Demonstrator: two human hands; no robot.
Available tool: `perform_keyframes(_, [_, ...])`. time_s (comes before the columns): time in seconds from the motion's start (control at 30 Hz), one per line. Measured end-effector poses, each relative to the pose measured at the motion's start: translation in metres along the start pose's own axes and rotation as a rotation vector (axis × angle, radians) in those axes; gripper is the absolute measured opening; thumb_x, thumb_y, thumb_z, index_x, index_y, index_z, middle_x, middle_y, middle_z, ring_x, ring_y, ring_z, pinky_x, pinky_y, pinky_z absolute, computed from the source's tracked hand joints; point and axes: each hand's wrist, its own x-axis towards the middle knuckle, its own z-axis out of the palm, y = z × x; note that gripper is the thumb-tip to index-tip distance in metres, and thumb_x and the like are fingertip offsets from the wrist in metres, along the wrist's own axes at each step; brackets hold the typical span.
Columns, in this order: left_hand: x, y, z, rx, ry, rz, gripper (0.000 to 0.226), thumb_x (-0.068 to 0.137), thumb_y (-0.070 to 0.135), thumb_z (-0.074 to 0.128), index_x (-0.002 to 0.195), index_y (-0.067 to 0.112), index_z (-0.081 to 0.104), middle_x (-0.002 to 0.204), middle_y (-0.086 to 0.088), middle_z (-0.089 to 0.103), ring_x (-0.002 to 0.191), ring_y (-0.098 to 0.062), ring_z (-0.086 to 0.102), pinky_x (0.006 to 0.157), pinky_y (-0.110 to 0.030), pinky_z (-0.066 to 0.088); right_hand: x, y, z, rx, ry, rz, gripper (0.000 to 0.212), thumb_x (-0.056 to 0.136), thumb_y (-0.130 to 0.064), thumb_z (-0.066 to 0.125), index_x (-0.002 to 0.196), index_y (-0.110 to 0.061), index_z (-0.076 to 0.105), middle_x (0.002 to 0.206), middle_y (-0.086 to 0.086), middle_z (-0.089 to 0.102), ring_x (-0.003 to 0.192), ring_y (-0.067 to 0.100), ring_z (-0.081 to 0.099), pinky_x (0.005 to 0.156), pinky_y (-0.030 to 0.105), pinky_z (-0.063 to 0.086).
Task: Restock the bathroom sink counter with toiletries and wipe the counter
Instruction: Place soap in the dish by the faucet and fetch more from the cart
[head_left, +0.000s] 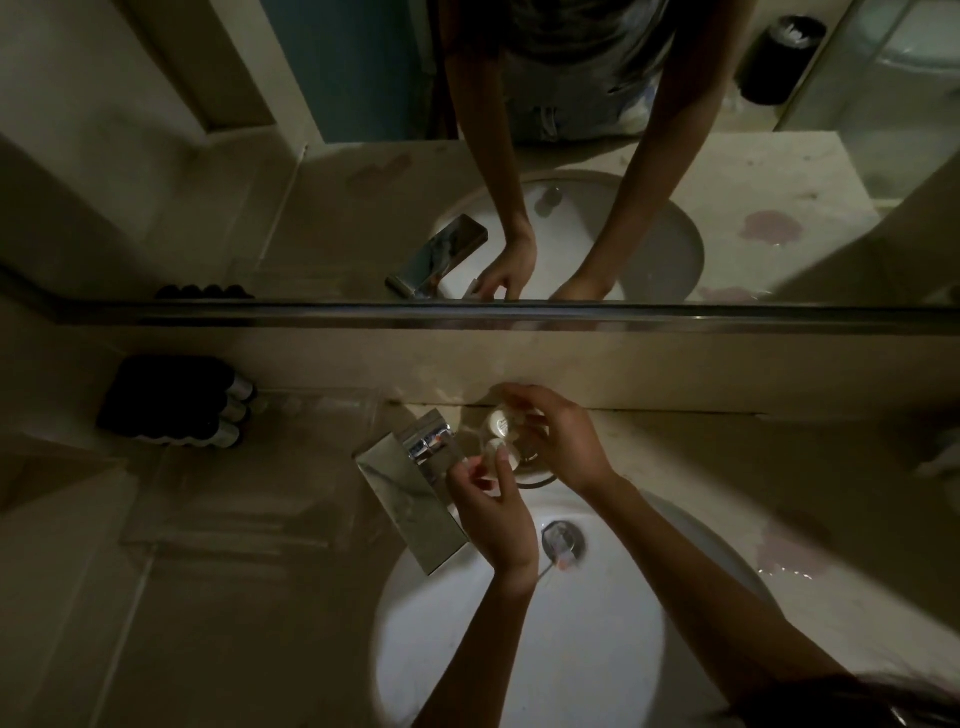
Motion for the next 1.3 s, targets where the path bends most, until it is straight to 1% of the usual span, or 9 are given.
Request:
perform_keyframes(0.1, [-0.003, -0.004, -0.003, 0.064, -0.019, 0.034, 0.029, 0.085, 0.029, 0.07, 0.105, 0.016, 0.055, 0.102, -0.003, 0.062, 0.083, -0.012, 0.063, 0.065, -0.026, 0.056, 0.0, 0.001, 0.0, 0.027, 0.005, 0.006, 0.051, 0.082, 0.003, 0.065, 0.128, -0.02, 0.058, 0.121, -0.004, 0.062, 0.102, 0.005, 0.06, 0.086, 0.014, 0.05])
perform_keyframes(0.3, [-0.007, -0.003, -0.005, 0.086, -0.066, 0.019, 0.03, 0.083, 0.022, 0.072, 0.106, 0.01, 0.056, 0.101, -0.005, 0.061, 0.08, -0.012, 0.059, 0.062, -0.017, 0.048, -0.001, 0.003, 0.002, 0.017, 0.018, 0.036, 0.049, 0.082, -0.001, 0.065, 0.125, -0.023, 0.06, 0.116, -0.007, 0.066, 0.096, 0.006, 0.064, 0.082, 0.024, 0.055])
perform_keyframes(0.6, [-0.008, 0.004, -0.008, 0.0, -0.056, -0.059, 0.029, 0.083, 0.019, 0.073, 0.106, 0.013, 0.057, 0.109, -0.006, 0.061, 0.089, -0.017, 0.062, 0.069, -0.022, 0.052, -0.002, 0.001, 0.002, -0.063, 0.017, 0.039, 0.038, 0.08, -0.003, 0.068, 0.114, -0.02, 0.064, 0.107, -0.003, 0.067, 0.085, 0.009, 0.065, 0.071, 0.034, 0.058])
perform_keyframes(0.7, [-0.009, 0.007, -0.015, -0.039, -0.07, -0.082, 0.031, 0.082, 0.018, 0.073, 0.108, 0.011, 0.057, 0.111, -0.006, 0.061, 0.092, -0.016, 0.063, 0.069, -0.015, 0.052, -0.006, -0.004, -0.004, -0.051, 0.049, 0.043, 0.036, 0.08, -0.007, 0.067, 0.113, -0.021, 0.065, 0.109, -0.005, 0.067, 0.09, 0.01, 0.064, 0.074, 0.033, 0.057])
perform_keyframes(0.8, [-0.015, 0.007, -0.029, -0.015, -0.098, -0.116, 0.032, 0.083, 0.017, 0.073, 0.11, 0.01, 0.058, 0.109, -0.001, 0.061, 0.086, -0.004, 0.058, 0.063, -0.005, 0.047, -0.012, -0.008, -0.009, -0.049, 0.071, 0.064, 0.031, 0.083, -0.01, 0.066, 0.111, -0.022, 0.066, 0.109, -0.005, 0.067, 0.092, 0.009, 0.063, 0.077, 0.032, 0.056])
perform_keyframes(0.97, [-0.03, 0.008, -0.056, 0.032, -0.146, -0.126, 0.018, 0.086, 0.012, 0.069, 0.102, 0.003, 0.065, 0.096, -0.006, 0.069, 0.077, -0.007, 0.061, 0.066, -0.008, 0.047, -0.034, -0.015, -0.018, -0.061, 0.065, 0.146, 0.026, 0.083, -0.012, 0.069, 0.107, -0.023, 0.069, 0.105, -0.007, 0.068, 0.09, 0.006, 0.062, 0.077, 0.029, 0.055])
perform_keyframes(1.07, [-0.037, 0.008, -0.076, 0.043, -0.218, -0.134, 0.01, 0.087, 0.014, 0.067, 0.097, 0.011, 0.068, 0.093, -0.001, 0.069, 0.084, -0.015, 0.065, 0.074, -0.017, 0.047, -0.054, -0.029, -0.026, -0.038, 0.095, 0.195, 0.027, 0.081, -0.009, 0.071, 0.104, -0.023, 0.07, 0.102, -0.01, 0.067, 0.086, 0.002, 0.059, 0.076, 0.025, 0.052])
perform_keyframes(1.17, [-0.046, 0.012, -0.098, 0.05, -0.311, -0.059, 0.012, 0.088, 0.012, 0.066, 0.093, 0.023, 0.066, 0.095, 0.007, 0.068, 0.088, -0.01, 0.064, 0.071, -0.01, 0.047, -0.079, -0.046, -0.035, 0.007, 0.116, 0.209, 0.027, 0.083, -0.013, 0.071, 0.107, -0.025, 0.07, 0.104, -0.012, 0.067, 0.089, 0.005, 0.061, 0.076, 0.022, 0.052])
perform_keyframes(1.3, [-0.064, 0.023, -0.132, 0.053, -0.367, 0.037, 0.013, 0.088, 0.011, 0.065, 0.095, 0.021, 0.066, 0.095, 0.009, 0.068, 0.087, -0.007, 0.063, 0.071, -0.011, 0.048, -0.116, -0.069, -0.05, 0.108, 0.171, 0.242, 0.022, 0.085, -0.016, 0.07, 0.106, -0.024, 0.07, 0.106, -0.014, 0.067, 0.095, 0.001, 0.062, 0.082, 0.017, 0.051])
